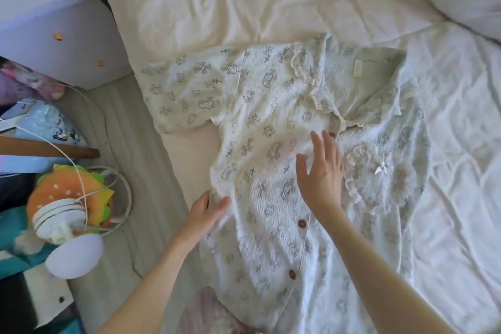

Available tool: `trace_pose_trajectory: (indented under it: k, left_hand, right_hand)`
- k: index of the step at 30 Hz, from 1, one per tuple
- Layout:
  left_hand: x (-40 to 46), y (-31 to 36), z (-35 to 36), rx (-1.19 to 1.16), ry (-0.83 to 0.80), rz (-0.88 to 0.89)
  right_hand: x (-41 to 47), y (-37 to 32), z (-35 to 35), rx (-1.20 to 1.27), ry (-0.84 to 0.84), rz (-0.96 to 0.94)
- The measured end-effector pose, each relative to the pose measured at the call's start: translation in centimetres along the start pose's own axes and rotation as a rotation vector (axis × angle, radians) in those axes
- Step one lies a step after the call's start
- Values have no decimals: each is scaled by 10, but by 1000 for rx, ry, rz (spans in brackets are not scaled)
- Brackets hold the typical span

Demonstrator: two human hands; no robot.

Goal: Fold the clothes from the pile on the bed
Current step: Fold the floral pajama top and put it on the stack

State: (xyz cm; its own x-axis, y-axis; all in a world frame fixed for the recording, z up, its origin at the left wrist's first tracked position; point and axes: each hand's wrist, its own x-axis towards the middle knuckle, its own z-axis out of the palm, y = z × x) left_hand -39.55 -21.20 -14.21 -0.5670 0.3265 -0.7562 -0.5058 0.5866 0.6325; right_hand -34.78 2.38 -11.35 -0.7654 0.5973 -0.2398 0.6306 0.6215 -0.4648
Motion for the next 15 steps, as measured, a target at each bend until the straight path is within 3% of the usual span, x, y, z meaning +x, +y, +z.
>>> trace_pose_trajectory:
  k: [3, 6, 10, 15]
  left_hand:
    - [-20, -33, 6, -26, -135, -139]
    - [-44, -65, 3, 58, -164, -202]
    - [-73, -90, -5, 157, -24, -161]
    - [-113, -111, -13, 100, 186, -129]
  right_hand:
    - [-84, 22, 10, 11, -80, 91]
    - [-156, 42, 17, -41, -196, 98]
    - [-214, 57, 26, -95, -301, 91]
    - [-245, 63, 30, -121, -335, 49]
